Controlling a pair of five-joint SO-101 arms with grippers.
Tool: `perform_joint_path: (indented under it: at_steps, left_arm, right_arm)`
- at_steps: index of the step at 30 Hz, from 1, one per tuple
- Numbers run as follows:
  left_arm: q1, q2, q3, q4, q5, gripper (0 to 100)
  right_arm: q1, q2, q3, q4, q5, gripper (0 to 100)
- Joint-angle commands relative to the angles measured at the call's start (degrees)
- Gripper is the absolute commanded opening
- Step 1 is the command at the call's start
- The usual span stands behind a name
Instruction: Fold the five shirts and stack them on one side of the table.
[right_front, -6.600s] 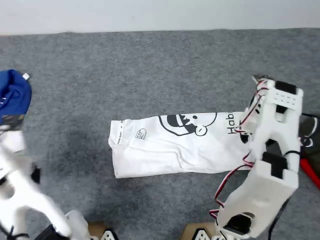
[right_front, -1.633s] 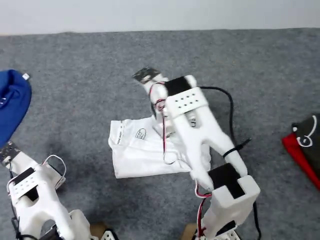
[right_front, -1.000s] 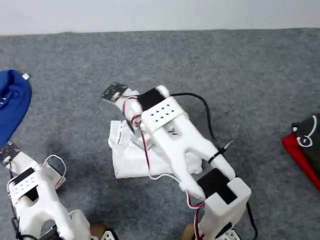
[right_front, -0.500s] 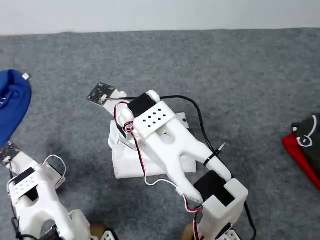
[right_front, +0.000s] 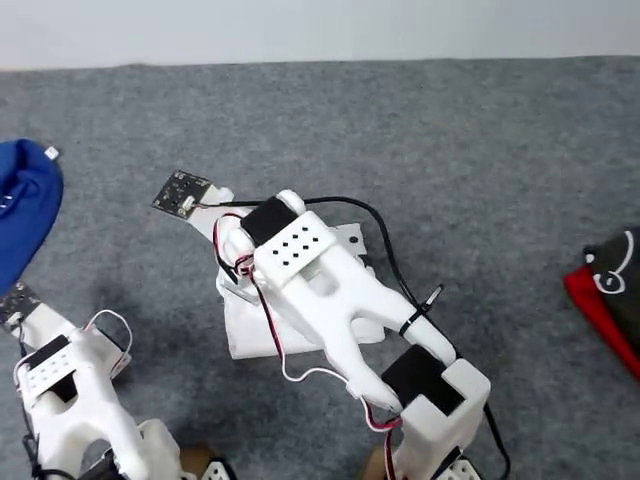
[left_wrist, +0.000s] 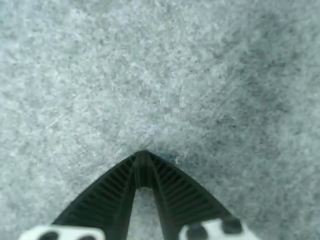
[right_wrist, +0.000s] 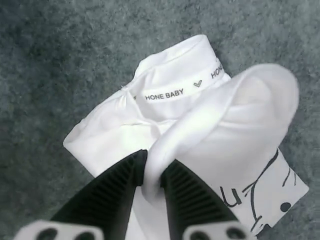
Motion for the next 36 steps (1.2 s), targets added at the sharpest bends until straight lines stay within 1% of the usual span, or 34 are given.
perform_joint_path:
  at_steps: [1,3,5,10,13,16,19,28,30,36]
  left_arm:
    - [-0.3,-0.1,1.2,0.4,0.4,0]
    - [-0.3,-0.1,1.2,0.4,0.4,0]
    - [-0.3,-0.1,1.2,0.4,0.4,0]
    - [-0.3,-0.1,1.2,0.4,0.4,0]
    - [-0.3,-0.1,1.2,0.4,0.4,0]
    - [-0.3,-0.1,1.2,0.4,0.4,0]
    - [-0.3,-0.1,1.2,0.4,0.4,0]
    - [-0.3,-0.1,1.2,0.4,0.4,0]
    - [-0.3,-0.1,1.2,0.4,0.4,0]
    - [-0.3,-0.1,1.2,0.4,0.4,0]
  right_arm:
    - [-0.8,0.2,-1.9,-1.5,0.5,3.2]
    - [-0.8,0.6,-1.9,-2.0,0.5,3.5]
    - [-0.9,0.7,-1.9,-2.1,0.6,6.7]
    - [-2.8,0.2,-1.9,-0.2,2.1,26.8]
    - [-4.2,-1.1,-1.9,0.5,2.1,33.4]
    - [-4.9,-3.1,-1.9,1.2,2.2,34.0]
    - [-4.0,-4.6,-1.9,3.6,2.2,34.0]
    - [3.1,-7.1,-1.9,12.6,2.2,33.9]
    - [4.9,-8.1,-1.9,13.7,2.3,33.9]
    - [10.1,-8.2,-1.7,14.2,5.9,33.9]
